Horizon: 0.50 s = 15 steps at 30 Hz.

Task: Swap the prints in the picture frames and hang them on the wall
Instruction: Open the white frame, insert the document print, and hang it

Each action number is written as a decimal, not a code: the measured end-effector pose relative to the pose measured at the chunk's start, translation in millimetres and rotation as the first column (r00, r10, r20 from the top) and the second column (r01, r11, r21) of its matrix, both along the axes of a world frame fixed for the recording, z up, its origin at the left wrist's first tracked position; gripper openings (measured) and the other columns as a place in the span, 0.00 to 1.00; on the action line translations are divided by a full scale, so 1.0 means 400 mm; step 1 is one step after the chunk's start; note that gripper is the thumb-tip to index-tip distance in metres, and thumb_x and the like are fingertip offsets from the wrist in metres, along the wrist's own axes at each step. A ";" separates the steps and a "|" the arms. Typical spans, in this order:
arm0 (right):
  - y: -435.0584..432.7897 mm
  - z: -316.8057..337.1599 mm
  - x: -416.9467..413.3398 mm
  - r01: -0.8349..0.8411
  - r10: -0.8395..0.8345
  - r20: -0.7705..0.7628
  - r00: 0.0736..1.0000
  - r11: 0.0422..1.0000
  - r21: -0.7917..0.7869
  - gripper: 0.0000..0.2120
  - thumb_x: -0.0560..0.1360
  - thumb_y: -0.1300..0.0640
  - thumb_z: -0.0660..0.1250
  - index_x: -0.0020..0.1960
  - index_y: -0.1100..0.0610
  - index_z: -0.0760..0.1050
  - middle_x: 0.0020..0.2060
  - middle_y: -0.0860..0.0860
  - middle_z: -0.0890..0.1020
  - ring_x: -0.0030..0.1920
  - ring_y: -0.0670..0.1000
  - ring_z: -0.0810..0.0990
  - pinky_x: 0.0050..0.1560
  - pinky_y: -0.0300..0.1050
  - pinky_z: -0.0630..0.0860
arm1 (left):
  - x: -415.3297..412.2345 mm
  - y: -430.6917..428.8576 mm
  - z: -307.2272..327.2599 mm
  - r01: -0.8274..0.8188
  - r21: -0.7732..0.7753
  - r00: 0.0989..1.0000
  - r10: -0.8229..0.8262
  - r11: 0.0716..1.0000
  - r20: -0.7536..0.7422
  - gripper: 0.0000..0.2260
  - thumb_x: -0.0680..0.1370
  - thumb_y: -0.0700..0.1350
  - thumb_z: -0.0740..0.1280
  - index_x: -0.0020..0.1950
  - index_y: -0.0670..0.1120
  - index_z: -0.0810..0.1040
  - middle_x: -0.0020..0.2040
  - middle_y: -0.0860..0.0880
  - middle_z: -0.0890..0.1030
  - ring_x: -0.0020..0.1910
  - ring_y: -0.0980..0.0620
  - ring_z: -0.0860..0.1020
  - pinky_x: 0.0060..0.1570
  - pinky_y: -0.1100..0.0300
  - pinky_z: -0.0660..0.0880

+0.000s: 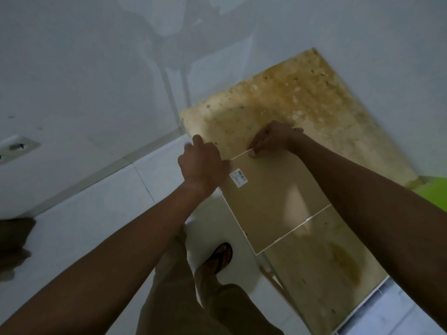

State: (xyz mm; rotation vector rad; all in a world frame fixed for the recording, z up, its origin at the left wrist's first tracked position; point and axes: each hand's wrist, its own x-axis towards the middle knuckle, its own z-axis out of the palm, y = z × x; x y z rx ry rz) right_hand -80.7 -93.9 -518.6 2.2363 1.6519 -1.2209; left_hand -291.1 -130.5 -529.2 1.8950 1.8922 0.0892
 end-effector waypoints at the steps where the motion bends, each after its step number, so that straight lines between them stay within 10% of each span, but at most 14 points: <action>1: -0.003 -0.003 0.002 -0.002 0.002 0.003 1.000 1.000 0.007 0.11 0.66 0.43 0.79 0.47 0.41 0.85 0.48 0.41 0.83 0.65 0.51 0.68 0.54 0.51 0.52 | 0.013 0.005 -0.004 0.010 0.010 1.000 -0.011 1.000 0.025 0.16 0.71 0.59 0.69 0.40 0.46 0.81 0.44 0.53 0.76 0.47 0.48 0.77 0.45 0.53 0.76; 8: -0.014 -0.033 0.013 0.013 -0.009 -0.047 0.999 0.998 0.065 0.05 0.67 0.42 0.78 0.40 0.40 0.84 0.45 0.41 0.84 0.71 0.57 0.65 0.55 0.51 0.53 | 0.074 0.013 -0.050 -0.148 -0.164 0.924 0.196 0.975 0.328 0.06 0.71 0.57 0.72 0.44 0.59 0.87 0.43 0.58 0.84 0.60 0.48 0.72 0.51 0.51 0.58; 15: -0.024 -0.029 -0.004 -0.022 0.015 0.090 0.996 0.997 0.080 0.08 0.66 0.40 0.77 0.44 0.38 0.84 0.53 0.43 0.83 0.72 0.58 0.63 0.58 0.55 0.55 | 0.081 0.019 -0.058 -0.142 -0.277 0.879 0.250 0.950 0.406 0.07 0.68 0.59 0.72 0.42 0.60 0.86 0.36 0.65 0.78 0.59 0.52 0.68 0.57 0.51 0.64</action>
